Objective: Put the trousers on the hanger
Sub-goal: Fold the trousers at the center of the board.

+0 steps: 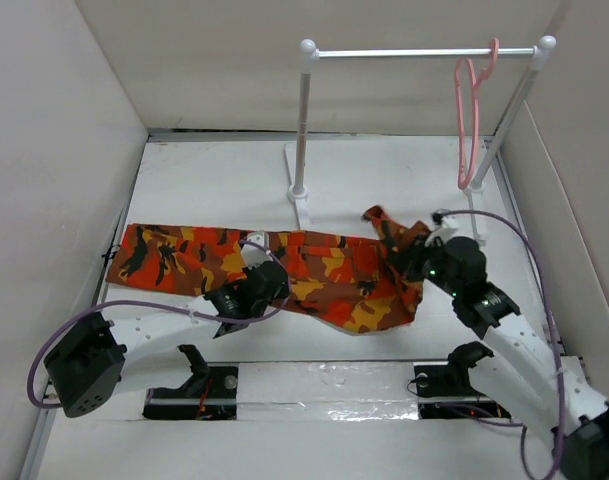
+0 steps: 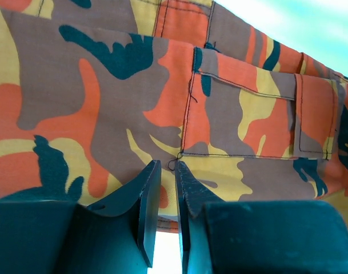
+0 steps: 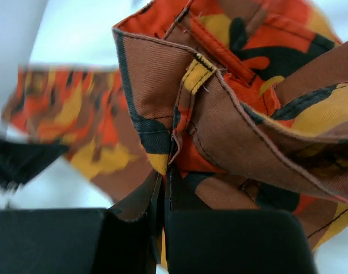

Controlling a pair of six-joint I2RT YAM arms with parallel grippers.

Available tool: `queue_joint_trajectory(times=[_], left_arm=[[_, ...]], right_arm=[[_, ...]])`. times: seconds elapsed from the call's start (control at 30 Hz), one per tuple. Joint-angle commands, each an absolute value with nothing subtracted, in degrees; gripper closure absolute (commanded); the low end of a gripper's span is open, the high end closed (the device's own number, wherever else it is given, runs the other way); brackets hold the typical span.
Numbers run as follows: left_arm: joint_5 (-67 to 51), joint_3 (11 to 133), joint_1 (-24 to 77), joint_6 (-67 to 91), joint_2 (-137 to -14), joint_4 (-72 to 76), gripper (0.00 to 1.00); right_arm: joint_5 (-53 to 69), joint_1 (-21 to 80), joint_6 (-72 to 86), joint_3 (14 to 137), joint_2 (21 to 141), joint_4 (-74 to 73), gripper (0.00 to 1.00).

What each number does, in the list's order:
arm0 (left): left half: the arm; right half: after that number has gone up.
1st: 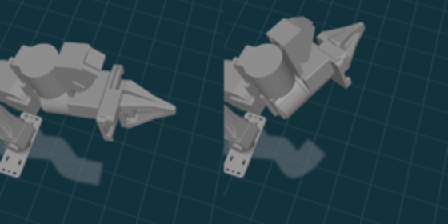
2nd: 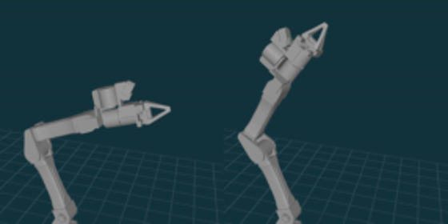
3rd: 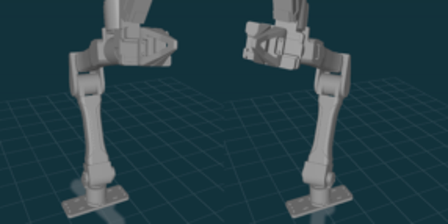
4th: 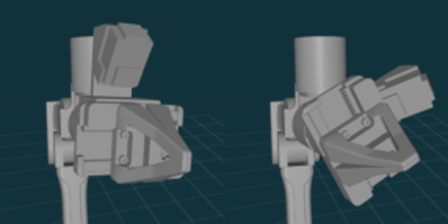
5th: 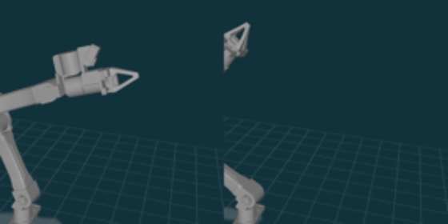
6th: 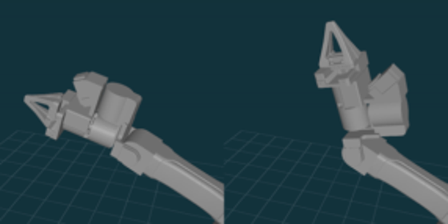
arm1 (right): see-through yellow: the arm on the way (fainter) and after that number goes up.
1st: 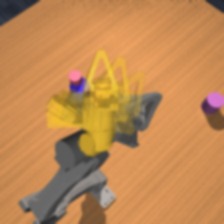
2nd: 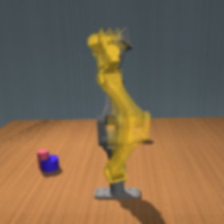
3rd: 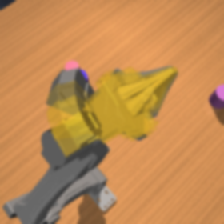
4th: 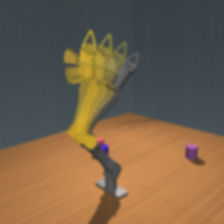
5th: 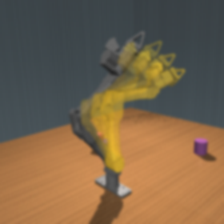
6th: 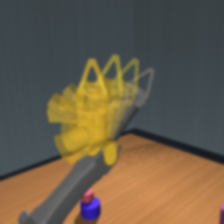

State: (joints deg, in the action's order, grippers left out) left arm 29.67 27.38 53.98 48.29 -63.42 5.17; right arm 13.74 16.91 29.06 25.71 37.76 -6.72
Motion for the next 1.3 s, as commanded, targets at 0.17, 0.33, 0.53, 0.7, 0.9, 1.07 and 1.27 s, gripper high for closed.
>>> queue_joint_trajectory(times=[0.17, 0.33, 0.53, 0.7, 0.9, 1.07, 1.27], left_arm=[[27.25, 23.91, 53.70, 50.45, -63.28, 7.90, 0.87], [25.14, 22.32, 55.01, 51.33, -67.58, 13.44, 0.88], [24.70, 27.58, 58.09, 51.15, -78.21, 17.92, 0.88], [21.98, 35.05, 62.48, 50.10, -90.05, 22.15, 0.91], [14.08, 53.32, 66.61, 47.29, -105.52, 24.35, 0.95], [12.92, 63.98, 68.91, 46.14, -109.34, 23.39, 0.92], [20.12, 52.58, 62.86, 45.26, -94.25, 19.26, 0.82]], right_arm=[[-12.92, 45.18, 26.90, 57.11, 54.31, -11.60, 1.00], [-5.37, 38.25, 28.03, 61.69, 53.27, -6.16, 1.00], [-0.44, 33.40, 28.74, 68.99, 50.02, -8.95, 1.00], [-2.81, 28.14, 25.68, 76.71, 46.33, -15.02, 1.00], [3.41, 23.65, 21.80, 90.16, 48.42, -22.23, 1.00], [5.89, 23.64, 21.62, 91.15, 50.45, -22.51, 1.00], [8.26, 25.31, 22.15, 87.72, 54.04, -18.82, 1.00]])
